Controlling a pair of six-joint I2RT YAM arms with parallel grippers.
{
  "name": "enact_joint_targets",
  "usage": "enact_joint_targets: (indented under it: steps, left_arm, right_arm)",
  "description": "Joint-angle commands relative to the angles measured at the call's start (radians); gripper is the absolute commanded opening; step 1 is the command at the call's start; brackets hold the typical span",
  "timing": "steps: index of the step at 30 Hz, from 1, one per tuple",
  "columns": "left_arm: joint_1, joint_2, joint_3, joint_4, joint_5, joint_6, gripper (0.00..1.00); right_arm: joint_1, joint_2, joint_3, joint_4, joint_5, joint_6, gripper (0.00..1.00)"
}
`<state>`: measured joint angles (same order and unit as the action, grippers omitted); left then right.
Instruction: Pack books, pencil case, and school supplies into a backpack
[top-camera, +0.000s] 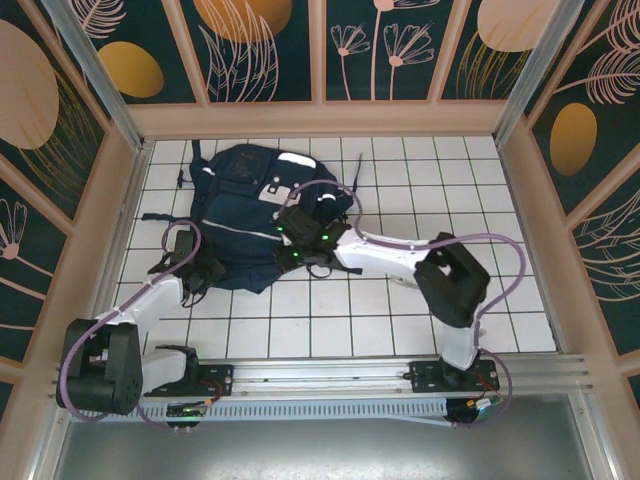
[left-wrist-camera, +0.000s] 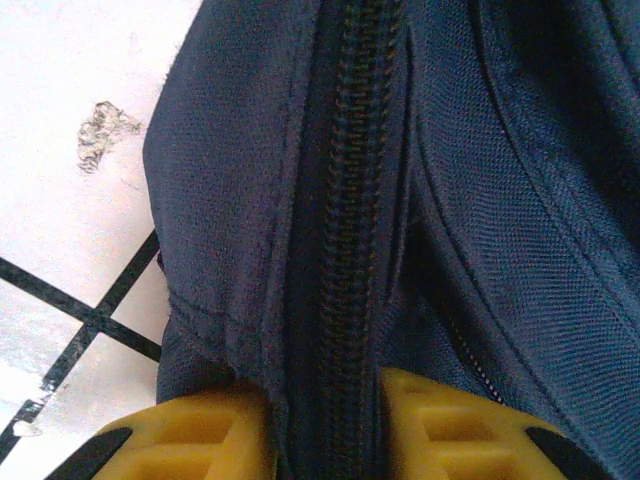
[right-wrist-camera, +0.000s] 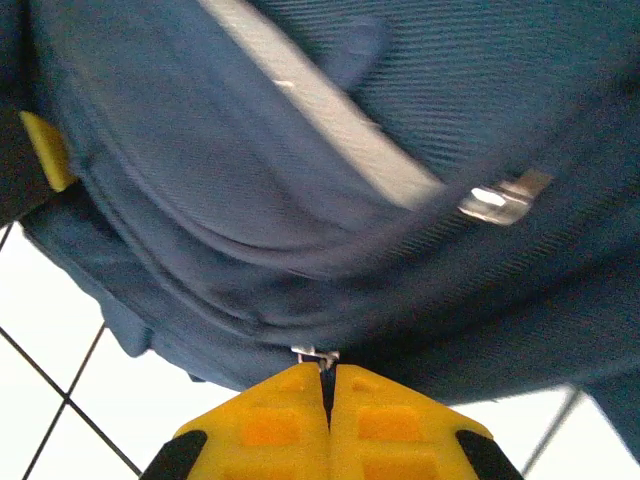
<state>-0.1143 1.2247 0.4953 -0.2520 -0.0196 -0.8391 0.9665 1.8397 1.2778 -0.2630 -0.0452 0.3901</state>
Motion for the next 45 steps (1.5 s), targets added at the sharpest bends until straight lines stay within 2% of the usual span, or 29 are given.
enact_joint_targets:
  steps: [1,5,9,12,14,16,19,21,23,27,29,31,37,41,45]
  left_arm:
    - [0.007,0.066,-0.002,-0.096,-0.110,0.028,0.27]
    - [0.008,0.103,0.062,-0.111,-0.120,0.082,0.31]
    - [0.011,0.144,0.147,-0.140,-0.170,0.153,0.32]
    - [0.051,0.182,0.231,-0.195,-0.053,0.124,0.30]
    - [0.075,0.169,0.257,-0.196,-0.006,0.076,0.30]
    - [0.100,0.148,0.290,-0.195,0.000,0.045,0.33]
    - [0.116,0.149,0.399,-0.278,-0.006,0.039,0.36]
    - [0.112,0.139,0.455,-0.318,0.078,0.011,0.37]
    - [0.078,0.117,0.456,-0.277,0.170,-0.041,0.39]
    - [-0.132,0.127,0.471,-0.237,0.081,-0.110,0.44]
    - [-0.179,0.153,0.424,-0.147,0.076,-0.154,0.44]
    - [-0.180,0.182,0.325,-0.039,0.080,-0.194,0.43]
    - [-0.177,0.254,0.129,0.047,-0.028,-0.169,0.37]
    - [-0.145,0.267,0.050,0.046,-0.071,-0.141,0.34]
    - [-0.103,0.262,-0.011,0.089,-0.020,-0.113,0.33]
  right_arm:
    - [-0.066,-0.092,-0.139,-0.075,0.124,0.018,0.00]
    - [-0.117,-0.152,-0.211,-0.059,0.169,-0.007,0.00]
    - [-0.122,-0.224,-0.252,-0.012,0.166,-0.044,0.00]
    - [-0.107,-0.255,-0.306,0.103,0.075,-0.128,0.00]
    - [-0.103,-0.252,-0.331,0.180,0.066,-0.147,0.00]
    - [-0.104,-0.230,-0.319,0.204,0.038,-0.148,0.00]
    - [-0.091,-0.191,-0.271,0.218,-0.008,-0.121,0.00]
    - [-0.053,-0.171,-0.251,0.260,-0.055,-0.116,0.00]
    - [-0.021,-0.153,-0.236,0.304,-0.092,-0.118,0.00]
    - [0.003,-0.118,-0.239,0.427,-0.205,-0.082,0.00]
    - [0.007,-0.113,-0.256,0.471,-0.219,-0.059,0.00]
    - [0.005,-0.108,-0.272,0.474,-0.196,-0.045,0.00]
    - [-0.026,-0.103,-0.322,0.390,-0.125,-0.040,0.00]
    - [-0.095,-0.129,-0.358,0.316,-0.015,-0.101,0.00]
    - [-0.197,-0.137,-0.386,0.279,0.076,-0.125,0.00]
